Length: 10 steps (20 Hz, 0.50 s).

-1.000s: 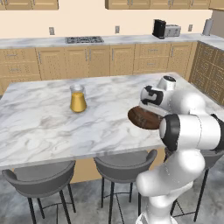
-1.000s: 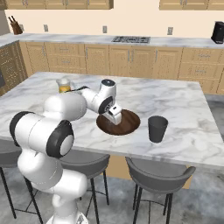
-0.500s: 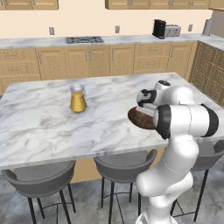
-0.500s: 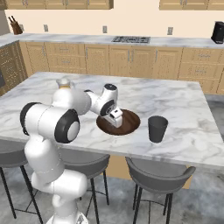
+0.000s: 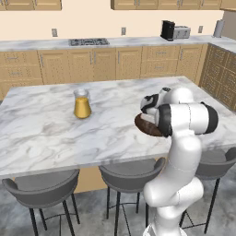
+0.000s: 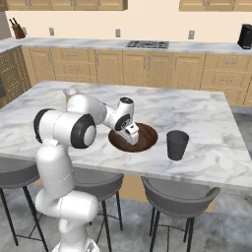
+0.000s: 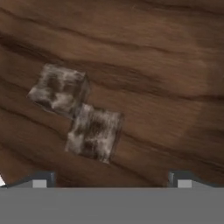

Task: There are two ice cubes in the ice bowl. Place both ice cubes in the glass cup.

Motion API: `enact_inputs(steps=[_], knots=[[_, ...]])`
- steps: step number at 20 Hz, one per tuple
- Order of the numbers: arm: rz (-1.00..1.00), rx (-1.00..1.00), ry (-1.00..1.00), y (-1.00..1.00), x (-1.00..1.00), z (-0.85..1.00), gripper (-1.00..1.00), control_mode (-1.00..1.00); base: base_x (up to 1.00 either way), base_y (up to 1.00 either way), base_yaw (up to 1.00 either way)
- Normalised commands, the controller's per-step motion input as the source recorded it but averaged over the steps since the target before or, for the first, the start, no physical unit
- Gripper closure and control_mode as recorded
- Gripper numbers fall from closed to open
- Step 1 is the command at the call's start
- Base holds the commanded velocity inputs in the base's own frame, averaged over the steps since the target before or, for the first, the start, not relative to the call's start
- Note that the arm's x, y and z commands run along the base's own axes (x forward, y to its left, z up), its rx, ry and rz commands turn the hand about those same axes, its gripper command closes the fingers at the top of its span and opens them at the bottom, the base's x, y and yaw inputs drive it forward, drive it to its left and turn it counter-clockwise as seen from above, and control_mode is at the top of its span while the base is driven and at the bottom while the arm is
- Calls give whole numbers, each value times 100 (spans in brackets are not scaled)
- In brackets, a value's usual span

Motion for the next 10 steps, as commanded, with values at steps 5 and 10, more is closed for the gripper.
enact_inputs(steps=[5,10], knots=[[0,0,6,0,38,-21,-100,-100,0,0,0],[0,0,5,-4,33,-21,-100,-100,0,0,0]])
